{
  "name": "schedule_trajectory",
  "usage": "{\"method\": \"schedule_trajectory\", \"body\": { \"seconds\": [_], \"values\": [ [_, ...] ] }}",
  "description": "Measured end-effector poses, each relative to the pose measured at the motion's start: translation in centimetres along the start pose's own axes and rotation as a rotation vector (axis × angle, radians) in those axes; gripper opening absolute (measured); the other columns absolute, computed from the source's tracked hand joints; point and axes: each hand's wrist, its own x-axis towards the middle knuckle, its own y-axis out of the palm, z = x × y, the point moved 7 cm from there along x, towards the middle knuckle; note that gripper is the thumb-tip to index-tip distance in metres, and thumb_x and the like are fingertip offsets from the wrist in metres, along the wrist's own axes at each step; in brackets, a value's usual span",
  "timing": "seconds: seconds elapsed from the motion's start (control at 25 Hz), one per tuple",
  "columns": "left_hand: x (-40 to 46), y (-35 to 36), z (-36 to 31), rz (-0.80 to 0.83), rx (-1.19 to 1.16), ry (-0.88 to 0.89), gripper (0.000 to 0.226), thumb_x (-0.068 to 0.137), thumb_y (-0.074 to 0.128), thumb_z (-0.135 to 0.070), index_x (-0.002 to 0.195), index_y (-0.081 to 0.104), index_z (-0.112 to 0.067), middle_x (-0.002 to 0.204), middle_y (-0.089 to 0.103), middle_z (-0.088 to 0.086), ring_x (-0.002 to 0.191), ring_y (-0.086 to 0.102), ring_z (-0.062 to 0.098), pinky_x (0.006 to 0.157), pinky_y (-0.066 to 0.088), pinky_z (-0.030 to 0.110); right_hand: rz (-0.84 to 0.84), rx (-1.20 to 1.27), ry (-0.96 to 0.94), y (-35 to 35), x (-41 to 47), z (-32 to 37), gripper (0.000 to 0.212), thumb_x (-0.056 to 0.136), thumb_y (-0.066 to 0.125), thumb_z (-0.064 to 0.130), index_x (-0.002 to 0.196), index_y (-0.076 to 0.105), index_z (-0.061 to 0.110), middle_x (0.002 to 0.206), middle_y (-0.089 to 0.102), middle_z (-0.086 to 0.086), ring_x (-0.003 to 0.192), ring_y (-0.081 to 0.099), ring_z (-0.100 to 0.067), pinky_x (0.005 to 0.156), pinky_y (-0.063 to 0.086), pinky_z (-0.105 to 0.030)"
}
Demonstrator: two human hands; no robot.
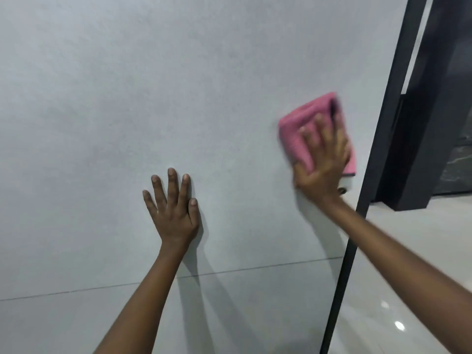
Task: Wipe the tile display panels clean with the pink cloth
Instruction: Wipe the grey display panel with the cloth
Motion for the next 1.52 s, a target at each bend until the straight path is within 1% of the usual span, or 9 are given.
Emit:
{"method": "schedule_trajectory", "body": {
  "seconds": [0.12, 0.24, 0.56, 0.64, 0.76, 0.92, 1.2, 1.36, 1.52],
  "values": [
    [0.4, -0.1, -0.1, -0.005, 0.0, 0.014, 0.053, 0.104, 0.019, -0.036, 0.156, 0.007, -0.029, 0.163, -0.003, -0.006, 0.15, -0.005, 0.024, 0.119, -0.002, 0.049, 0.661, 0.089, -0.514, 5.0, -16.2, 8.2, 0.04, 0.096, 0.05, 0.024, 0.134, 0.055, 0.018, 0.141, 0.053, -0.007, 0.13, 0.05, -0.03, 0.108, 0.036, -0.049],
    [0.8, -0.4, -0.3, 0.051, -0.03, -0.043, 0.054, 0.104, 0.021, -0.036, 0.155, 0.005, -0.031, 0.163, -0.006, -0.009, 0.15, -0.008, 0.022, 0.117, -0.004, 0.053, 0.903, 0.107, -1.071, 4.3, -29.0, 11.4, 0.059, 0.084, 0.066, 0.02, 0.14, 0.05, 0.027, 0.153, 0.04, 0.006, 0.146, 0.027, -0.02, 0.123, 0.0, -0.044],
    [1.2, 1.9, -10.1, 0.064, -0.144, 0.008, 0.062, 0.101, 0.031, -0.031, 0.156, 0.003, -0.03, 0.163, -0.007, -0.009, 0.15, -0.009, 0.023, 0.118, -0.007, 0.051, 0.088, -0.004, 0.005, -5.2, 2.0, -9.5, 0.076, 0.088, 0.05, 0.02, 0.153, 0.016, 0.038, 0.159, 0.022, -0.004, 0.145, 0.019, -0.038, 0.118, 0.021, -0.047],
    [1.5, 2.9, -10.2, 0.033, -0.046, 0.005, 0.06, 0.102, 0.028, -0.036, 0.155, 0.003, -0.029, 0.163, -0.005, -0.006, 0.15, -0.008, 0.027, 0.117, -0.006, 0.053, 0.082, -0.038, -0.044, -4.9, -0.5, -10.2, 0.07, 0.094, 0.041, 0.025, 0.155, 0.008, 0.036, 0.163, 0.006, 0.009, 0.149, 0.007, -0.031, 0.117, 0.018, -0.053],
    [0.4, 3.4, -10.0, -0.011, -0.005, 0.035, 0.06, 0.101, 0.028, -0.037, 0.156, 0.005, -0.026, 0.164, -0.002, -0.002, 0.149, -0.005, 0.032, 0.116, -0.004, 0.056, 0.456, -0.042, -0.243, -1.5, -16.8, -7.3, 0.053, 0.103, 0.028, 0.035, 0.154, 0.014, 0.033, 0.159, 0.019, 0.002, 0.151, 0.001, -0.022, 0.106, 0.027, -0.05],
    [1.0, 3.1, -10.3, -0.028, 0.004, 0.059, 0.061, 0.1, 0.028, -0.036, 0.156, 0.005, -0.026, 0.163, -0.002, -0.001, 0.149, -0.005, 0.033, 0.116, -0.004, 0.057, 0.804, -0.038, -0.727, -2.2, -28.8, -4.5, 0.055, 0.09, 0.053, 0.019, 0.141, 0.04, 0.033, 0.158, 0.024, 0.012, 0.15, 0.009, -0.019, 0.116, 0.021, -0.045],
    [3.7, 0.8, -11.0, 0.001, -0.242, -0.024, 0.055, 0.101, 0.036, -0.031, 0.153, 0.019, -0.028, 0.163, 0.007, -0.002, 0.15, -0.004, 0.021, 0.114, -0.01, 0.055, 0.205, 0.066, -0.19, -4.4, 2.4, -9.7, 0.069, 0.091, 0.051, 0.029, 0.153, 0.019, 0.027, 0.16, 0.014, -0.003, 0.148, 0.012, -0.037, 0.118, 0.021, -0.052],
    [9.9, -0.9, -10.0, -0.072, -0.229, -0.092, 0.051, 0.103, 0.035, -0.031, 0.152, 0.025, -0.018, 0.16, 0.02, 0.008, 0.148, 0.008, 0.038, 0.114, -0.01, 0.054, 0.105, 0.191, -0.108, -2.0, 3.8, -4.6, 0.066, 0.092, 0.052, 0.023, 0.151, 0.023, 0.014, 0.158, 0.017, -0.011, 0.146, 0.016, -0.043, 0.116, 0.019, -0.061],
    [9.9, 0.3, -8.9, -0.037, -0.002, -0.029, 0.056, 0.103, 0.031, -0.036, 0.155, 0.016, -0.024, 0.161, 0.019, 0.008, 0.145, 0.01, 0.044, 0.111, -0.001, 0.067, 0.597, 0.163, -0.867, 3.0, -14.4, 4.5, 0.065, 0.081, 0.065, 0.026, 0.143, 0.047, 0.019, 0.153, 0.039, -0.007, 0.15, 0.008, -0.029, 0.121, 0.006, -0.048]
  ]
}}
